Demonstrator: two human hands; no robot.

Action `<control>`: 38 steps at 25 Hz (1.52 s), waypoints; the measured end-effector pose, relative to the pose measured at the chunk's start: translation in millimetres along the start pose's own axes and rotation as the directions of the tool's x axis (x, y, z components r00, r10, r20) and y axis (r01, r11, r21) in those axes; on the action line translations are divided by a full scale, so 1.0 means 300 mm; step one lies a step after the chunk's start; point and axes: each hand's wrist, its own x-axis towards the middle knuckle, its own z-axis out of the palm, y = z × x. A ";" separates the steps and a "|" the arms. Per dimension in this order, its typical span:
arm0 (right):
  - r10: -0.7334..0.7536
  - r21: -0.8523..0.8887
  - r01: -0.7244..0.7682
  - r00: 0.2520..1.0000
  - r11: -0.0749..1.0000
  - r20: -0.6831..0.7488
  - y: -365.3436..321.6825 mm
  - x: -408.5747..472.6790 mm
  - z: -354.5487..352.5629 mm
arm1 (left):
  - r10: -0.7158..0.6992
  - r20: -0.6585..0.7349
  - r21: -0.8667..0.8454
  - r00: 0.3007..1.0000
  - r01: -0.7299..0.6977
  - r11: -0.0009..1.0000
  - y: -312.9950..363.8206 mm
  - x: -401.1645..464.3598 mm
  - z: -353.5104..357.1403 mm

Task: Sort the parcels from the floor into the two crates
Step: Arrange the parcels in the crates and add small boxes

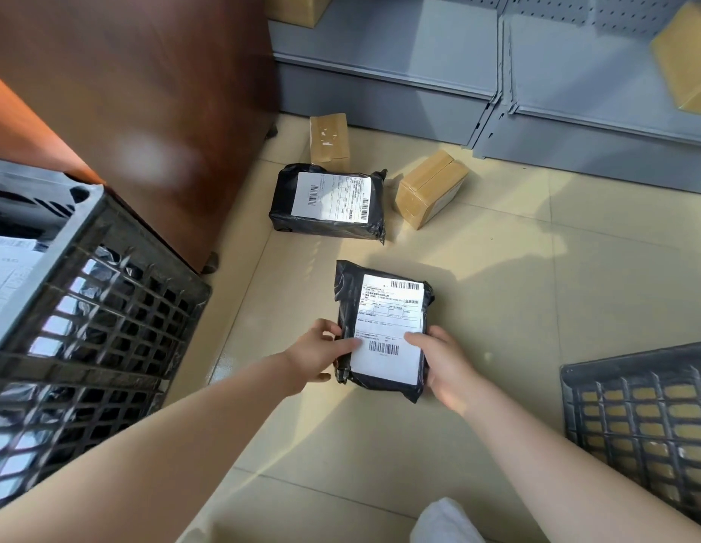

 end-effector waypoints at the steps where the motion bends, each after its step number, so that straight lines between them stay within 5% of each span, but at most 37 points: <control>1: 0.015 -0.004 -0.015 0.999 1.000 0.046 -0.019 -0.015 0.006 | -0.010 0.034 -0.059 0.999 0.012 0.998 0.004 -0.020 -0.015; 13: -0.071 -0.002 0.076 0.938 0.997 0.340 -0.323 -0.284 0.197 | 0.288 -0.048 -0.329 0.956 -0.287 0.900 0.235 -0.338 -0.169; 27: 0.060 -0.480 0.329 0.773 0.814 0.632 -0.366 -0.627 0.585 | 0.456 -0.349 -0.199 0.818 -0.541 0.818 0.096 -0.807 -0.624; 32: 0.178 -0.615 0.494 0.673 0.615 0.718 -0.365 -0.714 0.734 | 0.412 -0.418 -0.240 0.810 -0.536 0.809 -0.019 -0.952 -0.795; 35: 0.038 -0.619 0.636 0.683 0.462 0.730 -0.314 -0.746 0.862 | 0.325 -0.456 -0.320 0.829 -0.494 0.808 -0.120 -1.013 -0.902; 38: -0.026 -0.574 0.775 0.600 0.265 0.799 -0.258 -0.777 0.964 | 0.250 -0.367 -0.386 0.896 -0.391 0.836 -0.215 -1.068 -1.009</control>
